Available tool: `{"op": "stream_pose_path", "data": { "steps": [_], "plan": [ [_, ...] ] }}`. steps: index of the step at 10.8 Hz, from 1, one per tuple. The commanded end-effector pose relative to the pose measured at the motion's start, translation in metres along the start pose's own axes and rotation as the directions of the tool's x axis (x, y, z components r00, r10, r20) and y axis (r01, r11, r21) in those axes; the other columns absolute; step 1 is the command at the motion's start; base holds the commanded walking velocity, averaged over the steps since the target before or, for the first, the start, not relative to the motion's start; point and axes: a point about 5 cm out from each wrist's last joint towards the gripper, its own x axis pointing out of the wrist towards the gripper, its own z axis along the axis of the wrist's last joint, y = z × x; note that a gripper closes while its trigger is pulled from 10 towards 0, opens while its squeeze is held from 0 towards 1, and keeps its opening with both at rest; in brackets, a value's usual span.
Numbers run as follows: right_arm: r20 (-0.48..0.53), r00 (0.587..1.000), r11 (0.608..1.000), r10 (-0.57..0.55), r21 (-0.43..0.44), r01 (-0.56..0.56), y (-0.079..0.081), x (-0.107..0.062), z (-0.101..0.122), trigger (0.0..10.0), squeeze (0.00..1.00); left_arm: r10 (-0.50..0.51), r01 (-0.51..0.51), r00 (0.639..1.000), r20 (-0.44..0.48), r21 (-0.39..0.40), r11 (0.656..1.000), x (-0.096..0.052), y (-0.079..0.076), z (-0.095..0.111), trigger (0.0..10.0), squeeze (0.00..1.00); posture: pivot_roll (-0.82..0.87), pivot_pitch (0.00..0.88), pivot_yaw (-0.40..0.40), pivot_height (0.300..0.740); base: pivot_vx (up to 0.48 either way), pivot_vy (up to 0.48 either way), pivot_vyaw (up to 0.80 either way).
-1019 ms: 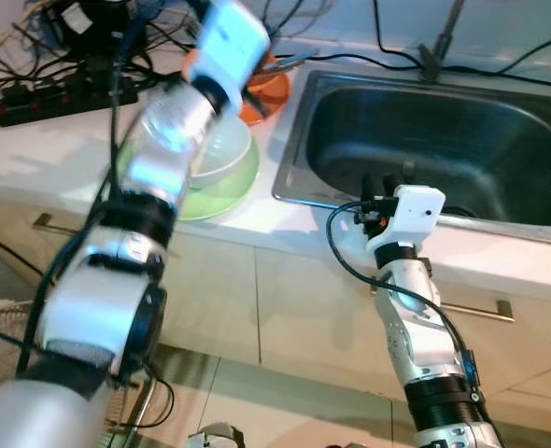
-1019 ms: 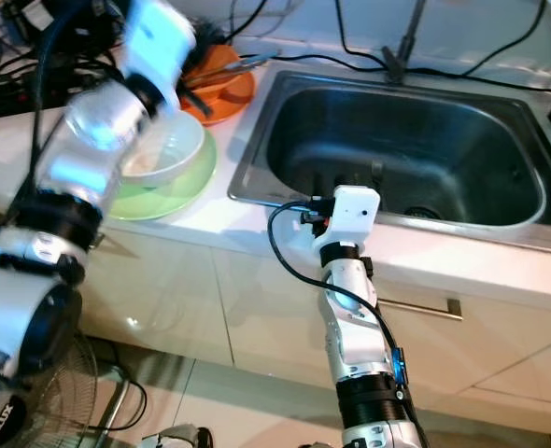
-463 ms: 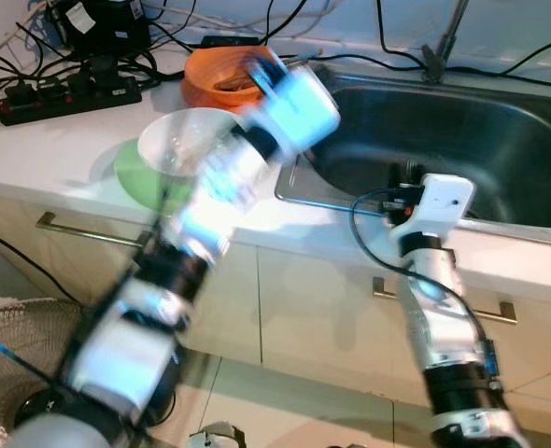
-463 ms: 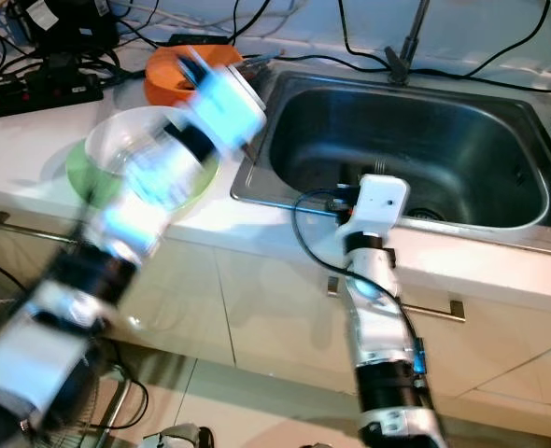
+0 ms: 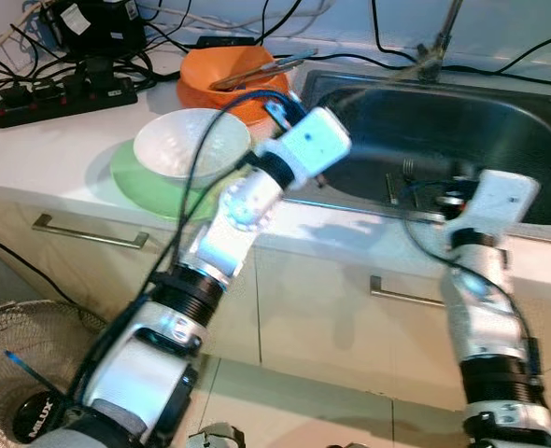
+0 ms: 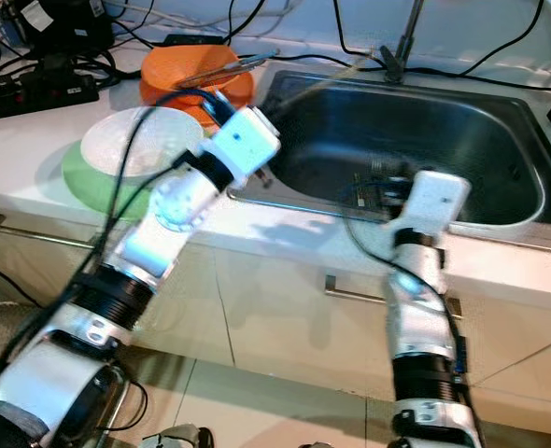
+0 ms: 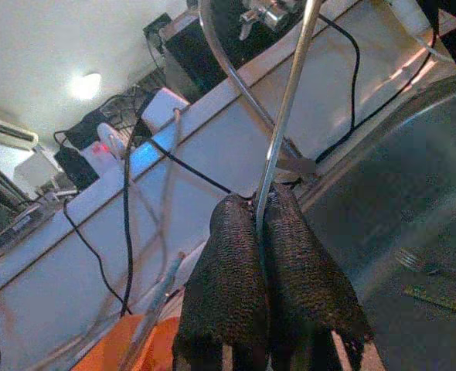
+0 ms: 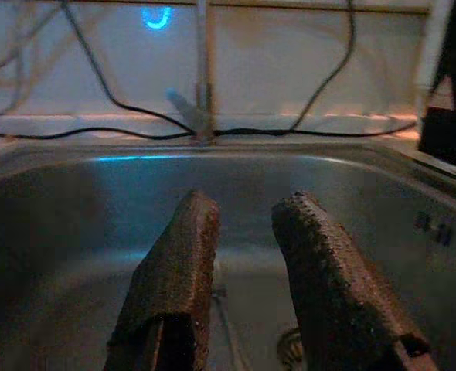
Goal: Kitchen organization
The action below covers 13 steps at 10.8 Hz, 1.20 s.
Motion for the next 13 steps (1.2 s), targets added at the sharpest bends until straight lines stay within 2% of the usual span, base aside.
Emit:
{"op": "stream_pose_path", "data": {
  "steps": [1, 2, 4, 6, 7, 8, 9, 10, 11, 12, 13],
  "plan": [
    [0.007, 1.0, 0.999, -0.03, 0.035, 0.03, -0.004, 0.005, 0.007, 10.0, 0.0, -0.02, 0.02, 0.999, -0.03, 0.004, 1.0, -0.002, -0.008, -0.006, 10.0, 0.0, 0.04, 0.054, 0.022, 0.74, 0.0, 0.0, 0.0],
    [0.008, 0.999, 0.984, -0.054, 0.171, 0.052, -0.003, 0.012, 0.021, 10.0, 0.0, -0.048, 0.049, 0.996, -0.071, 0.01, 0.999, -0.007, -0.018, -0.015, 10.0, 0.0, 0.04, 0.061, 0.022, 0.74, 0.0, 0.0, 0.0],
    [-0.011, 0.998, 0.939, -0.066, 0.337, 0.066, 0.005, 0.016, 0.034, 10.0, 0.0, -0.062, 0.065, 0.994, -0.092, 0.032, 0.997, -0.008, -0.022, -0.019, 10.0, 0.0, 0.04, 0.063, 0.021, 0.74, 0.0, 0.0, 0.0],
    [-0.051, 0.999, 0.854, -0.019, 0.518, 0.043, 0.018, 0.018, 0.045, 10.0, 0.0, -0.08, 0.086, 0.991, -0.111, 0.052, 0.995, -0.01, -0.027, -0.022, 10.0, 0.0, 0.04, 0.065, 0.021, 0.74, 0.0, 0.0, 0.0],
    [-0.074, 0.997, 0.826, 0.02, 0.563, 0.026, 0.023, 0.017, 0.045, 10.0, 0.0, -0.082, 0.088, 0.99, -0.113, 0.053, 0.995, -0.01, -0.027, -0.022, 10.0, 0.0, 0.04, 0.066, 0.02, 0.74, 0.0, 0.0, 0.0],
    [-0.106, 0.993, 0.766, 0.046, 0.642, 0.032, 0.027, 0.014, 0.045, 10.0, 0.0, -0.087, 0.095, 0.989, -0.119, 0.059, 0.994, -0.01, -0.028, -0.023, 10.0, 0.0, 0.04, 0.069, 0.022, 0.74, 0.0, 0.0, 0.0],
    [-0.101, 0.994, 0.73, 0.043, 0.682, 0.038, 0.025, 0.012, 0.05, 10.0, 0.0, -0.095, 0.104, 0.987, -0.13, 0.061, 0.993, -0.011, -0.029, -0.024, 10.0, 0.0, 0.04, 0.071, 0.026, 0.74, 0.0, 0.0, 0.0],
    [-0.098, 0.994, 0.71, 0.04, 0.703, 0.041, 0.024, 0.012, 0.052, 10.0, 0.0, -0.098, 0.107, 0.986, -0.134, 0.062, 0.992, -0.011, -0.03, -0.025, 10.0, 0.0, 0.04, 0.072, 0.027, 0.74, 0.0, 0.0, 0.0],
    [-0.07, 0.997, 0.668, 0.035, 0.744, 0.029, 0.02, 0.013, 0.061, 10.0, 0.0, -0.102, 0.112, 0.984, -0.144, 0.063, 0.992, -0.011, -0.03, -0.026, 10.0, 0.0, 0.03, 0.073, 0.03, 0.74, 0.0, 0.0, 0.0],
    [-0.037, 0.999, 0.665, 0.035, 0.747, 0.004, 0.018, 0.013, 0.068, 10.0, 1.0, -0.101, 0.112, 0.982, -0.158, 0.063, 0.992, -0.011, -0.031, -0.027, 10.0, 0.0, 0.03, 0.073, 0.032, 0.74, 0.0, 0.0, 0.0],
    [-0.043, 0.999, 0.644, 0.028, 0.765, 0.015, 0.017, 0.013, 0.07, 10.0, 1.0, -0.106, 0.118, 0.981, -0.164, 0.065, 0.991, -0.012, -0.032, -0.028, 10.0, 0.0, 0.03, 0.073, 0.032, 0.74, 0.0, 0.0, 0.0]
  ]
}}
